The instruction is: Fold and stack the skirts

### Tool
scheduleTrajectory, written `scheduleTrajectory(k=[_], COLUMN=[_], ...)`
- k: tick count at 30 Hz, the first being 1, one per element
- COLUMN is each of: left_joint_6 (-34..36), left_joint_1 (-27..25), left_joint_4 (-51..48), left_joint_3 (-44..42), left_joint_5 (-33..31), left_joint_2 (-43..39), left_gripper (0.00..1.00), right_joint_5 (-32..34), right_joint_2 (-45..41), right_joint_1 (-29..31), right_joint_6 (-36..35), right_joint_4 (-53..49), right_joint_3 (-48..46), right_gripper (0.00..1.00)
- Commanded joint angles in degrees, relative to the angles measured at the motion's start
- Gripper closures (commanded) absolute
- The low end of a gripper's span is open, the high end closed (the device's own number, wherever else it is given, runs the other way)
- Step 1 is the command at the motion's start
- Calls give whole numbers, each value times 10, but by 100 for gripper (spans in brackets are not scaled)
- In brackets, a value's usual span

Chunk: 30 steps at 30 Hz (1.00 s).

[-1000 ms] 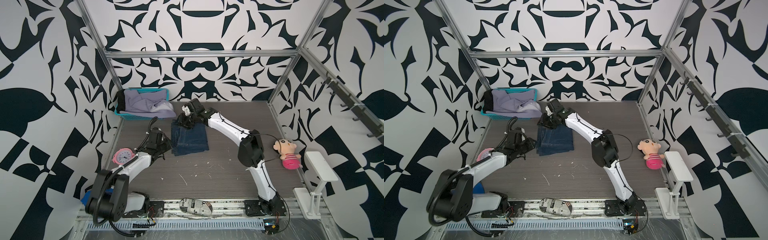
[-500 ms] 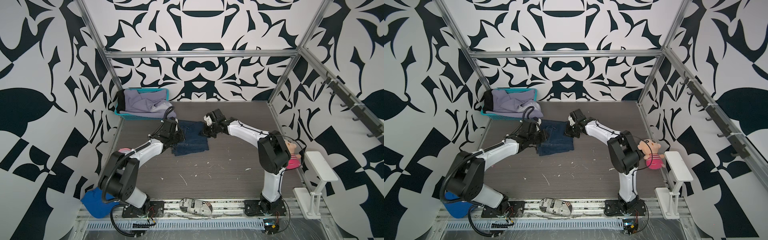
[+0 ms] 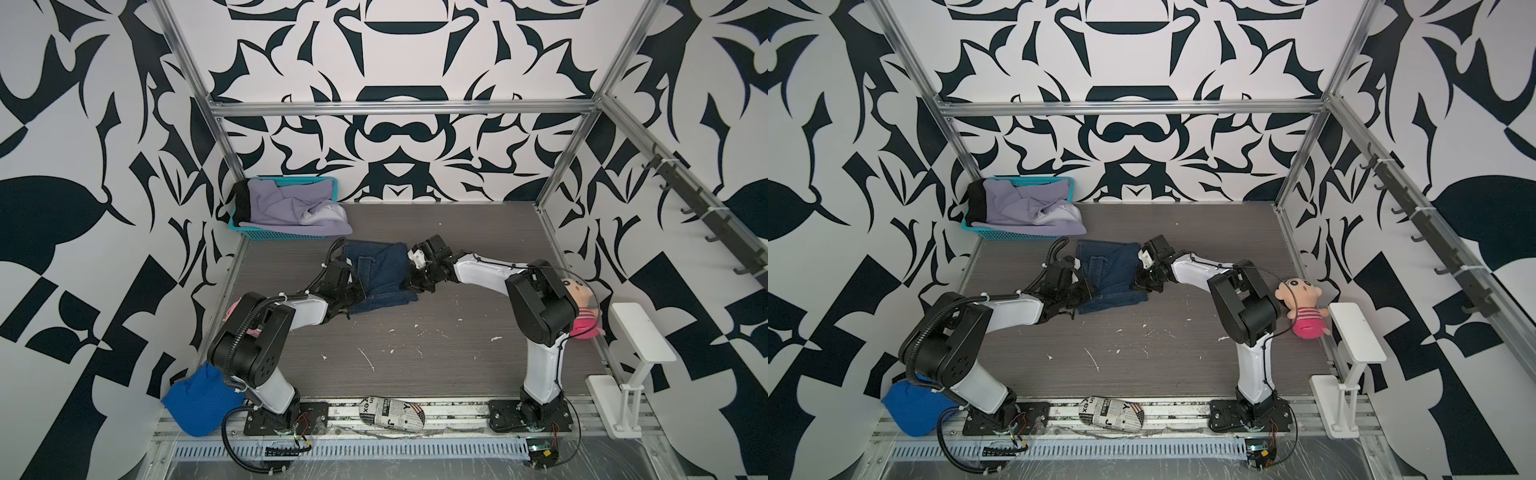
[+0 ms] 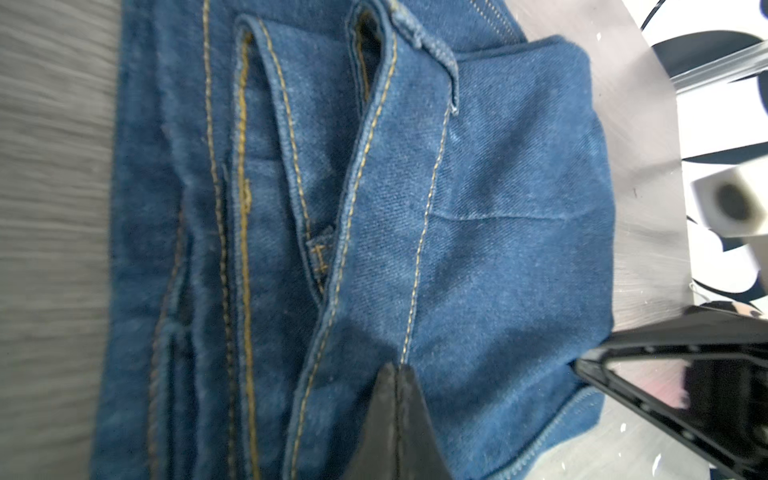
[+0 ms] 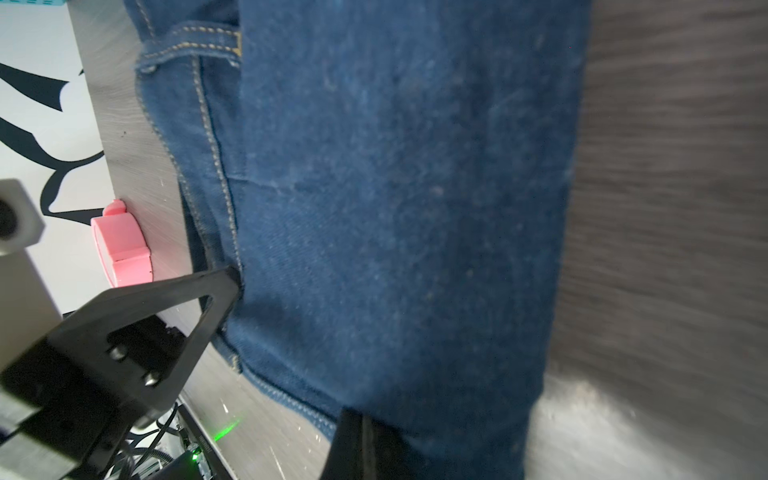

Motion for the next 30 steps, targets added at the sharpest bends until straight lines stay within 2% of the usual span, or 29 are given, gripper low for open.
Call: scheduleTrajectory(k=[1, 7, 11, 14, 20, 21, 22, 23, 24, 26, 27, 28, 30], left_joint_6=[0, 48, 91, 103, 116, 123, 125, 126, 129, 129, 129, 132, 132], left_joint_1=[1, 2, 12, 31, 31, 31, 31, 31, 31, 31, 32, 32, 32], left_joint_4=[-73, -161, -141, -147, -152, -164, -169, -170, -166, -164, -169, -174, -175], left_joint_3=[-4, 73, 100, 152, 238, 250, 254, 256, 254, 252, 256, 262, 267], left_joint_5=[-35, -61, -91, -58, -7, -12, -21, -32, -37, -56, -60, -59, -52], left_joint_2=[12, -62, -96, -52, 80, 91, 95, 95, 92, 88, 90, 94, 104], left_gripper=[100, 100, 100, 100, 100, 87, 61, 49, 49, 41, 43, 53, 65], right_joint_5=[-1, -2, -26, -29, 4, 6, 6, 12, 17, 21, 22, 23, 25], right_joint_2=[2, -38, -30, 9, 90, 92, 92, 91, 90, 86, 84, 83, 84], right_joint_1=[-4, -3, -20, -33, -33, -32, -32, -32, -32, -32, -32, -32, -32], right_joint_6=[-16, -36, -38, -31, -51, -51, -52, -53, -56, -58, -58, -57, -57], right_joint_4=[1, -63, -83, -95, -148, -147, -145, -147, -148, -148, -147, -145, -140], right_joint_3=[11, 78, 139, 187, 280, 282, 282, 283, 280, 275, 272, 269, 265], right_gripper=[100, 100, 100, 100, 100, 100, 100, 100, 100, 100, 100, 100, 100])
